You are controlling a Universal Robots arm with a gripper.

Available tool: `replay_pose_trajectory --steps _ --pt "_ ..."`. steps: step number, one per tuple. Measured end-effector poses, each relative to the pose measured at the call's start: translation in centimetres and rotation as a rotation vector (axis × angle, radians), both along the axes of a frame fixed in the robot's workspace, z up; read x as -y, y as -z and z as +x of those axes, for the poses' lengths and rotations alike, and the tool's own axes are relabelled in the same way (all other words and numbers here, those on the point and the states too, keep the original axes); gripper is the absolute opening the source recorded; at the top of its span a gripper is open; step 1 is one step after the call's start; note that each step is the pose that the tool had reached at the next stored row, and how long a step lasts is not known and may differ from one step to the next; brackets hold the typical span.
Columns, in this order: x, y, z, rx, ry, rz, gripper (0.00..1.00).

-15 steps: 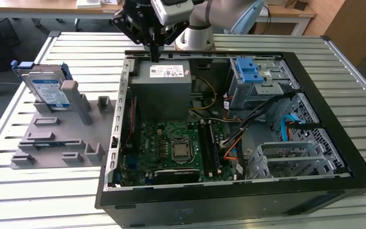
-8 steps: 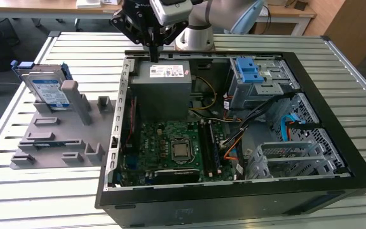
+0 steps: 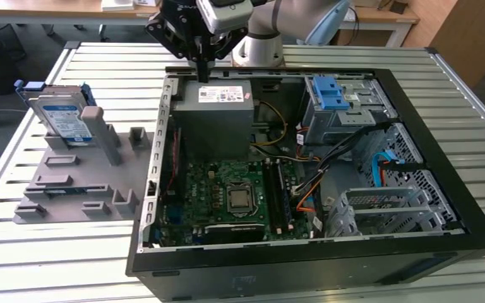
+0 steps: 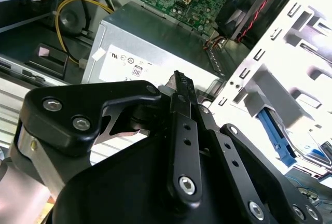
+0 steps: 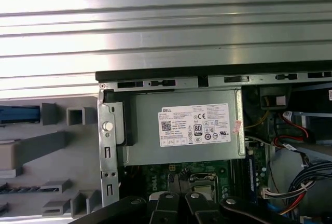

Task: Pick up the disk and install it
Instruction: 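Reach for the disk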

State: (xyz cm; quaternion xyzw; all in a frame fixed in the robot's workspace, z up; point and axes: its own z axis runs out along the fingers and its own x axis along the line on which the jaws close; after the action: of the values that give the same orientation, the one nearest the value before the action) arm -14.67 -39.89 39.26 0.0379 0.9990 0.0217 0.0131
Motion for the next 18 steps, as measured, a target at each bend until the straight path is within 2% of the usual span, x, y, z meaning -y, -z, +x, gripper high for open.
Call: replay_pose_trajectory --steps 18 --pt "0.0 0.02 -0.37 0.0 0.0 0.0 0.11"
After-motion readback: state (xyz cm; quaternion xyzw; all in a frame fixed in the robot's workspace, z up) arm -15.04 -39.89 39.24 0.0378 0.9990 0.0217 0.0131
